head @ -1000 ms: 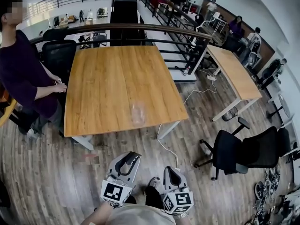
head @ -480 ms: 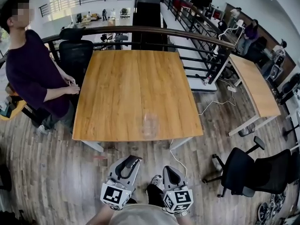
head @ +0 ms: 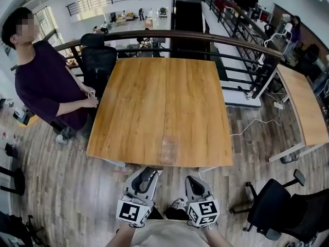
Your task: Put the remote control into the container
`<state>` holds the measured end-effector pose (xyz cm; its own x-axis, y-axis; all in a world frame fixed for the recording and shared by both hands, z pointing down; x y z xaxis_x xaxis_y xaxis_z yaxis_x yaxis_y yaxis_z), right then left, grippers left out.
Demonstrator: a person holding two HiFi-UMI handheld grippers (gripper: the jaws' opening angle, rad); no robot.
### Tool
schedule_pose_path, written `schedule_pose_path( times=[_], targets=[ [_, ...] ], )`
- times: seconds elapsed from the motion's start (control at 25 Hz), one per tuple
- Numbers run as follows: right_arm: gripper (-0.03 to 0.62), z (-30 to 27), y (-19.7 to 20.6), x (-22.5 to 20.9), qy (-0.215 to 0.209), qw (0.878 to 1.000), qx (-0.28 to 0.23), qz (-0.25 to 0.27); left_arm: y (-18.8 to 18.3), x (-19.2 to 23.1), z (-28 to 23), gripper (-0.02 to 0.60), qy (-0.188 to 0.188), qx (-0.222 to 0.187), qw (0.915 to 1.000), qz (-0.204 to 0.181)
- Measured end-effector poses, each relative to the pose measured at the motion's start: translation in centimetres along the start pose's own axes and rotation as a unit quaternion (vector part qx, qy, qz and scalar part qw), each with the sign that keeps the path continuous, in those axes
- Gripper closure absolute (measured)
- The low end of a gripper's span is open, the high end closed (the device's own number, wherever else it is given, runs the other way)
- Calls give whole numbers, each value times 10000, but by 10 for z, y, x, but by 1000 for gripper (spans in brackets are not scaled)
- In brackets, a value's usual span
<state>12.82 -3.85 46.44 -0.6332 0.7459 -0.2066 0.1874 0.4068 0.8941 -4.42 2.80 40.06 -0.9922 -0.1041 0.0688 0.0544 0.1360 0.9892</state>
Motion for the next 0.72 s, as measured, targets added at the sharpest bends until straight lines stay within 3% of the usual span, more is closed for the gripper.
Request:
schedule_pose_path(
  times=[0.2, 0.44, 0.6, 0.72],
  targets=[
    [576, -20, -9, -31, -61, 9994, 18, -341, 3, 8, -46, 457, 9, 139, 9997, -224],
    [576, -53, -8, -54, 240, 9983, 280, -461, 9, 40, -108, 457, 209, -10, 9998, -39],
    [576, -84, -20, -74, 573, 9960, 400, -560, 21, 63, -159, 457, 663, 140, 9977, -48],
    [576, -114, -36, -85, 791, 9938, 475, -623, 31, 84, -205, 457, 1184, 335, 9916, -405]
  ],
)
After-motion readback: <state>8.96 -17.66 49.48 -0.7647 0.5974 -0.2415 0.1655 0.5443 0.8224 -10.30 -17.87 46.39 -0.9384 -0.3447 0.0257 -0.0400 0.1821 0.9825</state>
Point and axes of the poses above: the fingertips, and each gripper's own axes: z backward along the fingers, x to its left, y out of its underside, the point moved 6 cm from there along z, backward along the fingers, and after that the axes turned 3 degrees about x, right-handed, at the moved point
